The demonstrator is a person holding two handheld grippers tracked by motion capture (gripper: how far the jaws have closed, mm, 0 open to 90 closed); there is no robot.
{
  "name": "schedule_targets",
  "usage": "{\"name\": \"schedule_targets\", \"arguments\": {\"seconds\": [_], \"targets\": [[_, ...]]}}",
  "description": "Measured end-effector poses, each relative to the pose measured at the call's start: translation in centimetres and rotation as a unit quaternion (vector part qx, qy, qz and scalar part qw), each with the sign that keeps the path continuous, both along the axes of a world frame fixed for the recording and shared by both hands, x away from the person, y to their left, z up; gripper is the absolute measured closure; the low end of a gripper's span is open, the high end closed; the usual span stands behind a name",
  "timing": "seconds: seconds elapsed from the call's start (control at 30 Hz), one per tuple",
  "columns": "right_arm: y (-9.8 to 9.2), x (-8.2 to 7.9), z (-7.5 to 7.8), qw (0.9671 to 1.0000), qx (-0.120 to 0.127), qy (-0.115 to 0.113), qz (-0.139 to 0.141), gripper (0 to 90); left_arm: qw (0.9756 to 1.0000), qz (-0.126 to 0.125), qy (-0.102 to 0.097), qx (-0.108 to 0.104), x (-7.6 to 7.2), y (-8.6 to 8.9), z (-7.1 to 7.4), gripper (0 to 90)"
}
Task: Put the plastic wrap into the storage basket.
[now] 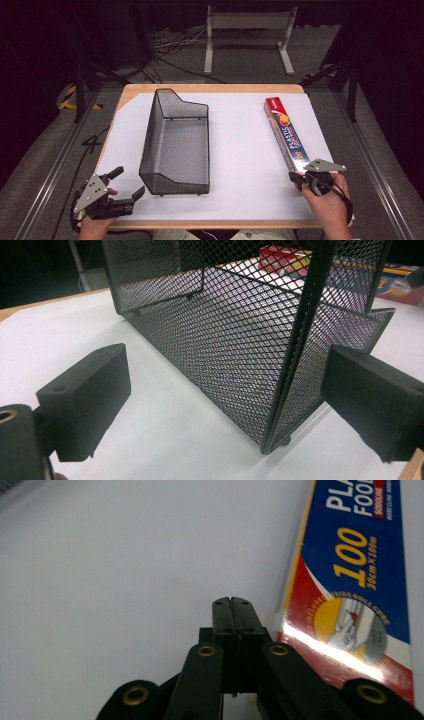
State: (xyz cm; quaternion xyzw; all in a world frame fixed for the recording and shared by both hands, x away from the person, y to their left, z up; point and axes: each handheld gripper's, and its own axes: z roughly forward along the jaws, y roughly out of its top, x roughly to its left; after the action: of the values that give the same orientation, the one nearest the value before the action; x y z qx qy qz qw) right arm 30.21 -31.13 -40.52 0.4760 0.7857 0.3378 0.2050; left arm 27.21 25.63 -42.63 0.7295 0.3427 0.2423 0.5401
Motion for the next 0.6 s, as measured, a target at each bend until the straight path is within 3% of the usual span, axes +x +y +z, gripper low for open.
{"name": "schedule_targets", "arguments": {"seconds": [0.07,0.17,0.33,0.37,0.43,0.6], "targets": [[0.0,0.2,0.4,0.9995,0.031,-0.01,0.006,72.1,1.0,0.0,0.001,0.0,0.0,0.0,0.0,6.6],[0.2,0.6,1.1,0.9974,0.066,-0.027,0.002,56.2,1.0,0.0,0.0,0.0,0.0,-0.1,0.0,6.6],[0.4,1.7,2.4,0.9962,0.075,-0.043,-0.005,39.7,1.0,0.001,0.0,0.001,0.0,-0.1,0.0,6.6],[0.4,1.7,2.4,0.9962,0.075,-0.043,-0.005,39.7,1.0,0.001,0.0,0.001,0.0,-0.1,0.0,6.7],[0.4,2.6,3.2,0.9963,0.069,-0.051,-0.005,30.6,1.0,0.002,0.002,0.002,0.0,0.0,0.0,6.7],[0.4,4.3,4.3,0.9971,0.055,-0.052,-0.002,24.2,1.0,0.003,0.002,0.001,0.0,0.0,0.0,6.7]]}}
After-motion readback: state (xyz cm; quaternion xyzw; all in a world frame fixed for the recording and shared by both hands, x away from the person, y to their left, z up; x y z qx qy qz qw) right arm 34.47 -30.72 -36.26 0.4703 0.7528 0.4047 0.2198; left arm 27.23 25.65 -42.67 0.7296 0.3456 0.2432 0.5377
